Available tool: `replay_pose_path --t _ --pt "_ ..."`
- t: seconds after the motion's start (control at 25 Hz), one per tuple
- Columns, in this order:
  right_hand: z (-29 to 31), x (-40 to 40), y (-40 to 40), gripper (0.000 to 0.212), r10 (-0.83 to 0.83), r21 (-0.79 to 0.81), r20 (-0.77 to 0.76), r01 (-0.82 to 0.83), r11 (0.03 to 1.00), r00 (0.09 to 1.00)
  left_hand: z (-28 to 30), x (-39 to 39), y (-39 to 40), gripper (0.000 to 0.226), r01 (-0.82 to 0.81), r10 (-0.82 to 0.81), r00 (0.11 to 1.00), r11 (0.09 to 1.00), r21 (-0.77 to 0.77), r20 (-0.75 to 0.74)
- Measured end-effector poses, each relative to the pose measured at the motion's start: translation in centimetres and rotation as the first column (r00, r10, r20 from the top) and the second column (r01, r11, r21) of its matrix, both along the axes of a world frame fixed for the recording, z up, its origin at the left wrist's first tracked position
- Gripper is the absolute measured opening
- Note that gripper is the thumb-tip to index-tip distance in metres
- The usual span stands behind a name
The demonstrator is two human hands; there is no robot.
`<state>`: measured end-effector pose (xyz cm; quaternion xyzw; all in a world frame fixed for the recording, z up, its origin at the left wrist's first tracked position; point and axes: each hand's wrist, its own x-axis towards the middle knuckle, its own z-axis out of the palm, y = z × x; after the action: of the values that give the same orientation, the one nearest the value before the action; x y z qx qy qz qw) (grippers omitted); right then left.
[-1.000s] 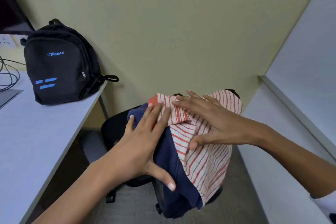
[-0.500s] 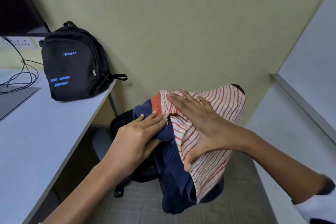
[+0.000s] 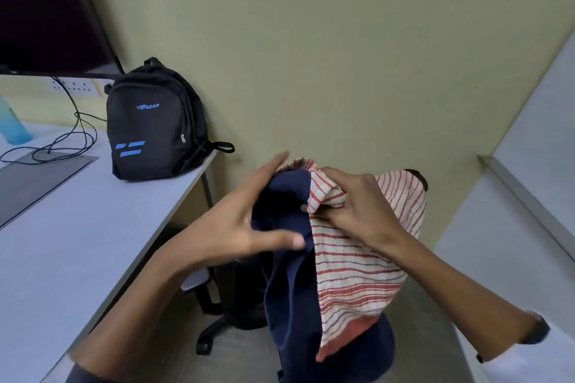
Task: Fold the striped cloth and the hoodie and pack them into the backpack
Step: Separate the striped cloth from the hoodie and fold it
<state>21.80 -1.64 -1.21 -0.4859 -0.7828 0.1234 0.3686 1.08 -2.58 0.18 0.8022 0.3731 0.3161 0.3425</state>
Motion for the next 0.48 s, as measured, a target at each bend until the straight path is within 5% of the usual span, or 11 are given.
replay_pose_path --t 0.12,0.24,0.32,0.4,0.48 --pt "2.1 -0.3 0.0 0.026 0.015 0.042 -0.088 -0.012 0.999 0.996 -1.0 1.1 0.1 0.148 -0.135 0.137 0.991 0.987 0.091 -0.011" --pt "4.7 -0.8 -0.7 0.025 0.085 0.097 -0.148 -0.071 0.993 0.985 -1.0 2.6 1.4 0.148 -0.276 0.275 0.961 0.941 0.196 0.035" --pt "5.4 -0.9 -0.9 0.028 0.122 0.061 -0.069 -0.118 0.991 0.990 -1.2 2.6 2.3 0.109 -0.341 0.324 0.937 0.931 0.132 0.130" --pt "5.3 -0.4 -1.0 0.041 0.219 -0.059 0.005 -0.218 0.974 0.976 -1.5 2.5 2.2 0.037 -0.462 0.443 0.881 0.882 0.098 0.165" --pt "4.6 0.9 -0.7 0.081 0.312 -0.204 0.116 -0.285 0.937 0.943 -1.7 2.0 2.0 0.017 -0.530 0.507 0.843 0.840 0.117 0.182"
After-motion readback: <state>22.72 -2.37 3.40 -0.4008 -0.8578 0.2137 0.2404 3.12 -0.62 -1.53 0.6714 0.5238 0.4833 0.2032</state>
